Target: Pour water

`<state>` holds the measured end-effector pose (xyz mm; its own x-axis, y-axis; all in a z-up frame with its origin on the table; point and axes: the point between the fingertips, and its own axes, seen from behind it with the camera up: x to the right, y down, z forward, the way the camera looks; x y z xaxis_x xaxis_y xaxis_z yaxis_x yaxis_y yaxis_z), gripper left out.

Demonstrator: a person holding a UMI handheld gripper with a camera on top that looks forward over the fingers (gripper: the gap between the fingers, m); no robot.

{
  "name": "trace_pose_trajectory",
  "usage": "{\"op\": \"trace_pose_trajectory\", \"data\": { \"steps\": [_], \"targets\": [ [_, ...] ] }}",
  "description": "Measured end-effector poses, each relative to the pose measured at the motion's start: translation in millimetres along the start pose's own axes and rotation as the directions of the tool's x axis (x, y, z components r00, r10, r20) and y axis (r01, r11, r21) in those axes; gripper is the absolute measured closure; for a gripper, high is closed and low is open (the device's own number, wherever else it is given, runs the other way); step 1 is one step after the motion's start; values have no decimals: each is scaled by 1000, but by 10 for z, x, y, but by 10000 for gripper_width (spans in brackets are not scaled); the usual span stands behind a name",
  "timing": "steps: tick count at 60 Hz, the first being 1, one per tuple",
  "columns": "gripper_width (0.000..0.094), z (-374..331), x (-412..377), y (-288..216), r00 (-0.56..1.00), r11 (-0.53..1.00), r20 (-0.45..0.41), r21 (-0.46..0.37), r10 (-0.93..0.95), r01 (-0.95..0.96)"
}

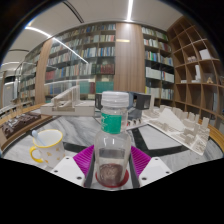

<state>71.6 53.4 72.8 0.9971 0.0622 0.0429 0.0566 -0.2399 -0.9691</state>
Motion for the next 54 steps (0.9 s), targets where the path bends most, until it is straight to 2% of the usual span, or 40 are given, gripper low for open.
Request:
{"op": "trace_pose_trajectory", "data": {
  "steps": [2, 4, 6, 9, 13, 28, 41, 54],
  "targets": [
    [330, -32, 27, 33, 1000, 1000, -13, -27, -4, 4],
    [219, -25, 51, 29, 1000, 999, -20, -42, -5, 4],
    [64, -144, 37, 0, 1000, 999, -31, -49, -5, 4],
    [107, -304, 59, -60, 998, 998, -56, -56, 0, -3],
    [70, -581, 86, -165, 997, 998, -80, -59, 10, -15],
    [78, -2141, -147, -266, 990, 988, -134, -139, 45, -63],
    [77, -3302, -455, -212, 989, 979, -123, -177, 79, -100],
    [80, -3908, -566, -203, 990, 980, -129, -179, 65, -88]
  ]
}}
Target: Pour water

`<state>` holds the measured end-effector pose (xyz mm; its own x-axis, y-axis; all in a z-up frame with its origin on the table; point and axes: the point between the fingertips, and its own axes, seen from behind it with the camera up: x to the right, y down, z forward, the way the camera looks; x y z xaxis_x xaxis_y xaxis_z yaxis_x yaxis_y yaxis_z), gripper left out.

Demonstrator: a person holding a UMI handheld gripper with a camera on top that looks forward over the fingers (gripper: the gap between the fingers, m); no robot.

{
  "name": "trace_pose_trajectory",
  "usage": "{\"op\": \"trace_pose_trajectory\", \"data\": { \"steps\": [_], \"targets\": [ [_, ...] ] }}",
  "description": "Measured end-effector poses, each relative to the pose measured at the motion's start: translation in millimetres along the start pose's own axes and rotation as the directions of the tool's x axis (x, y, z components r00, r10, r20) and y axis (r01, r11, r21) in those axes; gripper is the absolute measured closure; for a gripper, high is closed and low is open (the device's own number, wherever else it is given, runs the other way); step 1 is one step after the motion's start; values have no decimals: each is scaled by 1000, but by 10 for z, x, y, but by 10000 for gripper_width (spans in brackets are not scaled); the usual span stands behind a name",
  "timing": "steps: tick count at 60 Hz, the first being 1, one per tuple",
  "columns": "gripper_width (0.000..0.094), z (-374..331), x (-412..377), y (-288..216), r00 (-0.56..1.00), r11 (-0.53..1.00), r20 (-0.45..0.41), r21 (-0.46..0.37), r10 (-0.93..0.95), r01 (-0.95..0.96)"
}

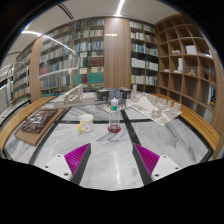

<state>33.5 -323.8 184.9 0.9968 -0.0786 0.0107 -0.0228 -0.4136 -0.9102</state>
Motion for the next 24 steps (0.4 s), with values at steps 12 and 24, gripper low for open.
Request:
{"op": "trace_pose_trajectory", "data": {
  "steps": [12, 24],
  "targets": [
    [77, -224, 39, 4, 999, 999, -16, 18, -40, 40],
    [78, -264, 111, 13, 998, 998, -30, 29, -49, 49]
  ]
}}
